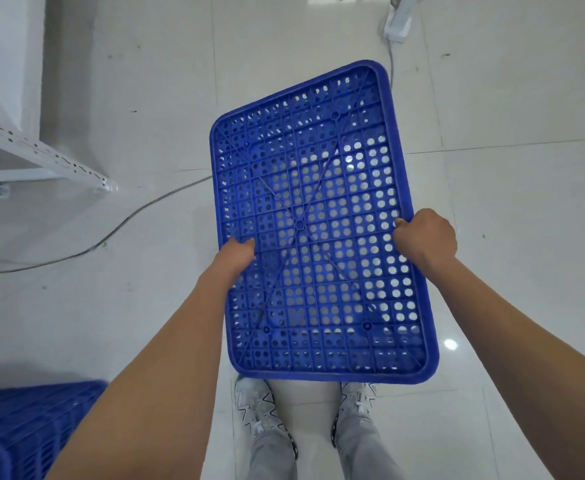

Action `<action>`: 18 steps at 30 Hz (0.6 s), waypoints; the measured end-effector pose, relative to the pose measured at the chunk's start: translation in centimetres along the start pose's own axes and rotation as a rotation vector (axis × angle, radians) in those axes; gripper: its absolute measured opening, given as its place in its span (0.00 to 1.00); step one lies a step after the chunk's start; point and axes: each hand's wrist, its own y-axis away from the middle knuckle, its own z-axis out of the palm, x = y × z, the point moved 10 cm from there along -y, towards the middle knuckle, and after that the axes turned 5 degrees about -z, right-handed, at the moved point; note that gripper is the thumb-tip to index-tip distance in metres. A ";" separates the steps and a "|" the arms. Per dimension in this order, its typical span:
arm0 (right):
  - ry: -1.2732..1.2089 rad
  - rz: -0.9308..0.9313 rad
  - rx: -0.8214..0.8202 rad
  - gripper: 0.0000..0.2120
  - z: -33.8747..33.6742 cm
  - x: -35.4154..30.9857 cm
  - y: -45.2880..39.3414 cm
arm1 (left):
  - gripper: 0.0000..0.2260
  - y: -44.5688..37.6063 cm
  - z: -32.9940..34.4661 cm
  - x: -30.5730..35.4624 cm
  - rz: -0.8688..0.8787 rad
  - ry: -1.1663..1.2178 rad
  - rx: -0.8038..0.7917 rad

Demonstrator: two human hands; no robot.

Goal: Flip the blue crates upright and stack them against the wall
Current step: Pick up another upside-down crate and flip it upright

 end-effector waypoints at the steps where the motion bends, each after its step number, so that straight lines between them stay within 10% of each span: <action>1: -0.008 -0.016 0.025 0.14 -0.6 -0.7 0.5 | 0.28 0.8 0.4 0.9 0.016 -0.007 -0.030; 12: -0.060 -0.231 0.040 0.21 0.6 -12.3 7.8 | 0.39 7.9 3.1 5.0 0.116 0.196 -0.354; 18: -0.353 -0.352 -0.316 0.11 5.7 -18.4 10.3 | 0.52 5.8 -0.4 2.1 0.122 0.266 -0.288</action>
